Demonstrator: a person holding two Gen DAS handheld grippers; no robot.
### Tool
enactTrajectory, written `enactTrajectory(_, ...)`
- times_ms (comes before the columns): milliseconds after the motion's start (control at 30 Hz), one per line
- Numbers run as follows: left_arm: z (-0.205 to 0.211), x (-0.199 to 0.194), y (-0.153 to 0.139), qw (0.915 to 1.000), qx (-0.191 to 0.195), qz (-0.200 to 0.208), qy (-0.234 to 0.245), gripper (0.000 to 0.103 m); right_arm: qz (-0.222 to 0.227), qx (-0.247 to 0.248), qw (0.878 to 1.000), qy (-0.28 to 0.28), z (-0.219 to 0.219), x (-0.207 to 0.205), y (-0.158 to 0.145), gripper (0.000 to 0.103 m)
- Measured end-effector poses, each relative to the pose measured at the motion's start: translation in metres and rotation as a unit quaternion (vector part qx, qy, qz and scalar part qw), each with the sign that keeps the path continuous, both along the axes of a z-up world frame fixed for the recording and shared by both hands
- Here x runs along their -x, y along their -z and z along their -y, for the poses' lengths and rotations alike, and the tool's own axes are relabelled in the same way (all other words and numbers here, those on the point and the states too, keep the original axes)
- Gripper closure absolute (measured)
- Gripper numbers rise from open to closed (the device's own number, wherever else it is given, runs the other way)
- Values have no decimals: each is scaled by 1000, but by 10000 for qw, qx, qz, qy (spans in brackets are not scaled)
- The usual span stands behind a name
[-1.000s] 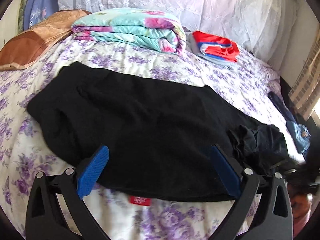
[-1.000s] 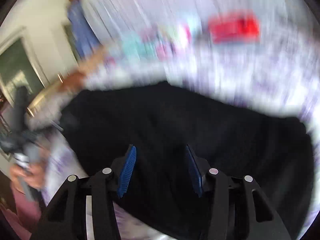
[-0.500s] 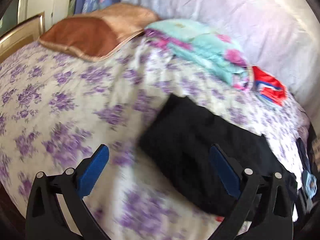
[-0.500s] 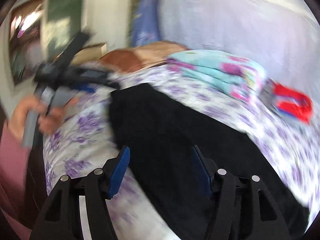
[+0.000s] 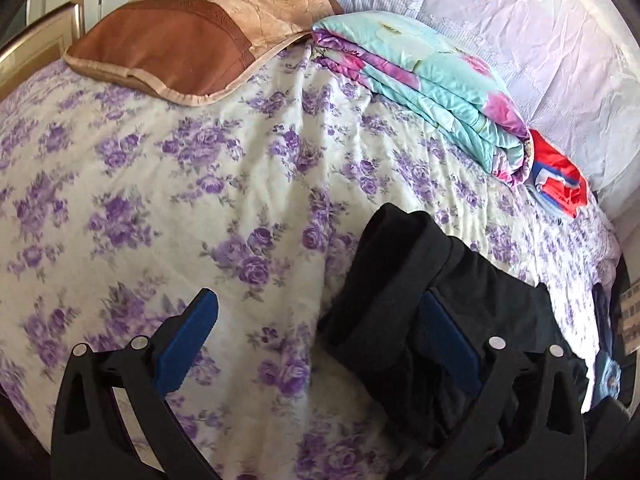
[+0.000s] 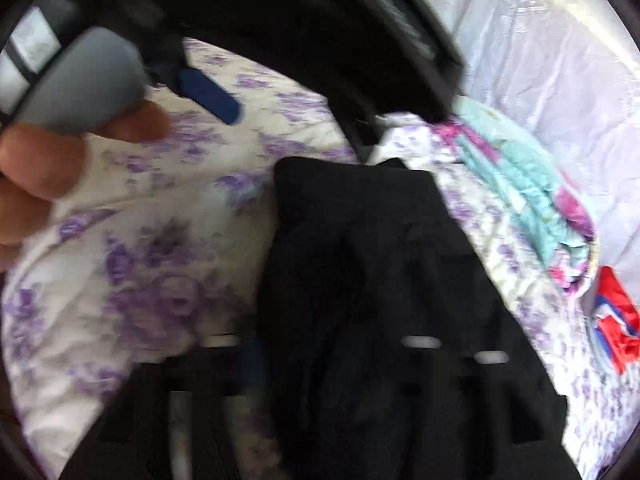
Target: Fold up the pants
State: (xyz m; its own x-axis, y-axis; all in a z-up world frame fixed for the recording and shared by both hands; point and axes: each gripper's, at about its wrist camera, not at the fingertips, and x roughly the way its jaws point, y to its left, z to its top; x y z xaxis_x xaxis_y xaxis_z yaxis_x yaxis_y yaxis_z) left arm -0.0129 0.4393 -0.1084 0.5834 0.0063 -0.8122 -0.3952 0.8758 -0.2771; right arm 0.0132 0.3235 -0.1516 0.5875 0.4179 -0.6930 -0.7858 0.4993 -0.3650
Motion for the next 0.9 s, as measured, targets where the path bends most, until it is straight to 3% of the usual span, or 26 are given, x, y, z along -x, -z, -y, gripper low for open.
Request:
enactTrajectory(33, 0, 0, -1, 10000, -12, -2, 20, 4, -66, -151, 9999, 39, 5, -2, -2, 87)
enactTrajectory(133, 4, -1, -3, 9999, 42, 11, 156, 4, -166, -653, 9974, 247, 24, -3, -17, 89)
enactTrajectory(267, 14, -6, 1, 9941, 887, 90, 621, 4, -19, -1029, 9937, 445, 41, 4, -30, 89)
enactTrajectory(300, 16, -8, 4, 9894, 1210, 104, 799, 4, 13, -1064, 9933, 452, 40, 5, -31, 89)
enactTrajectory(367, 23, -17, 17, 9708, 2059, 36, 1228, 4, 123, -1131, 9924, 474, 45, 13, -33, 89)
enactTrajectory(467, 28, -27, 35, 9587, 2572, -59, 1211, 5, 259, -1239, 9907, 503, 54, 26, -37, 89)
enactTrajectory(500, 30, -28, 37, 9562, 2658, 5, 1226, 8, 318, -1270, 9900, 534, 58, 30, -39, 89)
enactTrajectory(533, 33, -28, 36, 9544, 2712, 80, 1242, 26, 392, -1302, 9890, 578, 57, 32, -42, 89)
enactTrajectory(567, 37, -27, 34, 9493, 2821, 181, 1373, 36, 455, -1354, 9877, 638, 62, 34, -44, 89)
enactTrajectory(600, 40, -25, 32, 9446, 2935, 271, 1443, 39, 462, -1444, 9861, 675, 68, 37, -47, 89)
enactTrajectory(633, 45, -22, 26, 9406, 3006, 384, 1530, 43, 438, -1594, 9836, 715, 76, 40, -51, 89)
enactTrajectory(700, 55, -19, 14, 9416, 2898, 543, 1627, 44, 467, -1816, 9796, 725, 88, 44, -57, 89)
enactTrajectory(900, 110, -6, -44, 9467, 2206, 1051, 2101, 46, 1000, -2586, 9546, 1092, 139, 78, -83, 89)
